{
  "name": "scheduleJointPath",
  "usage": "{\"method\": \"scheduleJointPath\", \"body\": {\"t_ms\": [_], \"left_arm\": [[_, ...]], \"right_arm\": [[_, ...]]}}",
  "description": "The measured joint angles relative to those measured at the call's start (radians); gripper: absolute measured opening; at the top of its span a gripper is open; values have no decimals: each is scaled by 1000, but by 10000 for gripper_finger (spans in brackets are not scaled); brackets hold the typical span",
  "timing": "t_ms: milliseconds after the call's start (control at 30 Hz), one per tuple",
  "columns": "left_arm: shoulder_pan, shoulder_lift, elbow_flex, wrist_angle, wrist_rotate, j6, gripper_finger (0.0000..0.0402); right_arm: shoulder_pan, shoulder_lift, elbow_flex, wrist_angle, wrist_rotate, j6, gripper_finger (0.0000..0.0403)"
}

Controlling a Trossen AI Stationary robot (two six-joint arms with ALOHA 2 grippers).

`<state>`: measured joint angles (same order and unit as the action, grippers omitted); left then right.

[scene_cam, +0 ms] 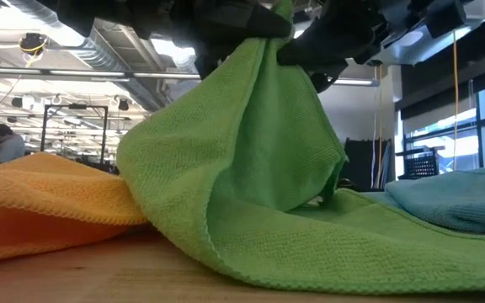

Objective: Fold microfiber towels
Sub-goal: Fold the green microfiber cloth

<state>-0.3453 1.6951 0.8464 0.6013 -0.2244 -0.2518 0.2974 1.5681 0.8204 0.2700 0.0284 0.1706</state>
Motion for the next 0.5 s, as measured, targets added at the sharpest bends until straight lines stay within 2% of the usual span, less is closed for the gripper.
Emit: {"method": "scheduleJointPath", "body": {"t_ms": [200,333,500], "left_arm": [[-9,0,0,5,7,18,83],[-50,-52,0,-7,-12,159,117],[-146,-125,1,-58,-173,233,126]], "right_arm": [[-6,0,0,-11,4,-18,6],[-13,0,0,-27,5,11,13],[-11,0,0,-36,7,29,9]]}}
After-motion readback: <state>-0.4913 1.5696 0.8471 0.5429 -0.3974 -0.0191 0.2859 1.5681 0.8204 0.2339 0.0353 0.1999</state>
